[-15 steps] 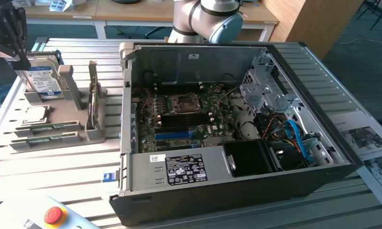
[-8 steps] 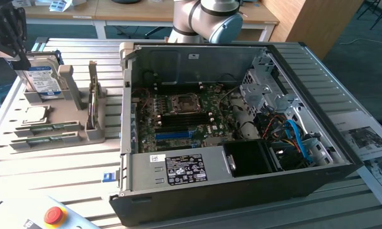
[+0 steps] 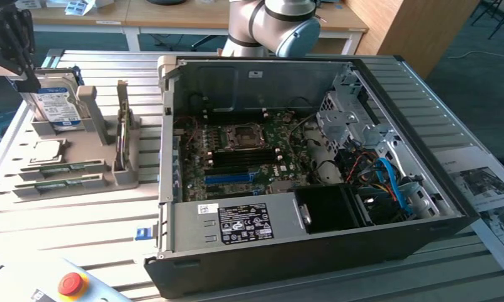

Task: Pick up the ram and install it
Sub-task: 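Pick up the ram and move it above insertion slot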

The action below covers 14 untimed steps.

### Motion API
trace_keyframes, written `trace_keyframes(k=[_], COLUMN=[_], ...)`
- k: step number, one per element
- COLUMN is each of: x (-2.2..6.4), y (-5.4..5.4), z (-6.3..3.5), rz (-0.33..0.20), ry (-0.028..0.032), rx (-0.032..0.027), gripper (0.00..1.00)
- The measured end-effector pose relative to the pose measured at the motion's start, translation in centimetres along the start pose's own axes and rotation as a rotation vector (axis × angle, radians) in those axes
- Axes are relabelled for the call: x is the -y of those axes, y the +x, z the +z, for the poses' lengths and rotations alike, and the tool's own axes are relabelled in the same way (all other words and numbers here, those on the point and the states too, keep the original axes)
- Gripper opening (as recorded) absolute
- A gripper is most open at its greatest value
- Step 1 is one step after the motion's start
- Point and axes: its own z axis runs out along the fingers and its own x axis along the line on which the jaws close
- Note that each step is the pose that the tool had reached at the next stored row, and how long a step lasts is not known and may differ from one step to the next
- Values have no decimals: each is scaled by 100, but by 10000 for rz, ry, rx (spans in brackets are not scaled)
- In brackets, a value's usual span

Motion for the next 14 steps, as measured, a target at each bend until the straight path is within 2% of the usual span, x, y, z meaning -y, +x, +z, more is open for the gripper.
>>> trace_keyframes(k=[6,10,13,14], x=[0,0,0,0], y=[1,0,0,-1], z=[-1,0,0,0], rz=[-4,-16,-29,-28], ry=[0,2,8,9], rx=[13,110,216,229], gripper=[10,10,10,10])
